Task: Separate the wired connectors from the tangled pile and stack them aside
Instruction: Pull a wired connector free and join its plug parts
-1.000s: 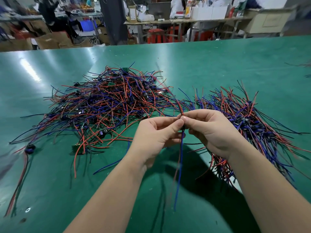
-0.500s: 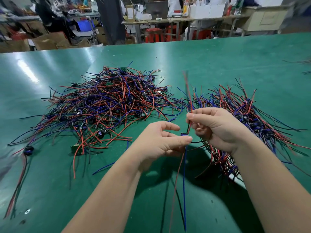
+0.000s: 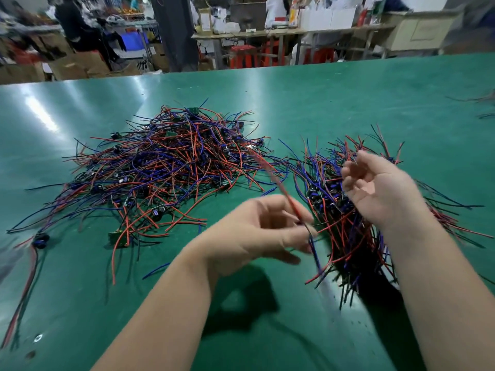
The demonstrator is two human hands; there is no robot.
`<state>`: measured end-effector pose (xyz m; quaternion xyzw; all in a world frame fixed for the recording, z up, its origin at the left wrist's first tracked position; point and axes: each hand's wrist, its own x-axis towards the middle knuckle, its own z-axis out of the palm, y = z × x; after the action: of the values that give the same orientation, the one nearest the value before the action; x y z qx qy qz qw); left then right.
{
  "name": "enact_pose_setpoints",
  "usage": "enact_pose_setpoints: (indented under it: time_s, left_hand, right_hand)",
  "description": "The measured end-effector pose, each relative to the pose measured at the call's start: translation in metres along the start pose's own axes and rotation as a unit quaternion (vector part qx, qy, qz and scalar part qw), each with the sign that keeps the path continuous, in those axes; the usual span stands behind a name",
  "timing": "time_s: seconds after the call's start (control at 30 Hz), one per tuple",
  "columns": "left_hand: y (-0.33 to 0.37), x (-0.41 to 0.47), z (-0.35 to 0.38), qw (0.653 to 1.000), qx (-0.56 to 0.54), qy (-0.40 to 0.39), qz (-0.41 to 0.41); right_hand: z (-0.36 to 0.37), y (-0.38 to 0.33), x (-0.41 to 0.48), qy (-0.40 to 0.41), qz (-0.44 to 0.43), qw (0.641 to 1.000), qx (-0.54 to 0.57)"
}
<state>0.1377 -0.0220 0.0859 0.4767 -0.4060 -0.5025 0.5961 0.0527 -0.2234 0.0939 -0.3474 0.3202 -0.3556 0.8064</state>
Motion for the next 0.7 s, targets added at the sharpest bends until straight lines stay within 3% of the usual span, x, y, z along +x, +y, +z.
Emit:
enact_pose_setpoints:
  time_s: [0.07, 0.13, 0.2, 0.27, 0.47, 0.7]
  left_hand:
    - [0.007, 0.002, -0.005, 0.990, -0.100, 0.075, 0.058]
    - [0.010, 0.005, -0.009, 0.965, -0.158, 0.174, 0.114]
    - [0.010, 0.009, -0.010, 0.937, -0.175, 0.265, 0.146]
    - [0.009, 0.011, -0.008, 0.922, -0.168, 0.313, 0.152]
    - [0.001, 0.015, 0.003, 0.945, -0.132, 0.261, 0.146]
    - [-0.001, 0.015, 0.008, 0.969, -0.087, 0.206, 0.101]
  right_hand:
    - [0.005, 0.009, -0.008, -0.060, 0.005, 0.995, -0.079]
    - [0.010, 0.015, -0.018, -0.175, 0.010, 0.970, -0.168]
    - [0.015, 0.022, -0.030, -0.276, 0.030, 0.935, -0.222]
    - [0.019, 0.030, -0.037, -0.321, 0.038, 0.919, -0.226]
    - [0.030, 0.037, -0.040, -0.263, 0.025, 0.956, -0.130]
    - [0.026, 0.034, -0.034, -0.200, 0.008, 0.968, -0.154]
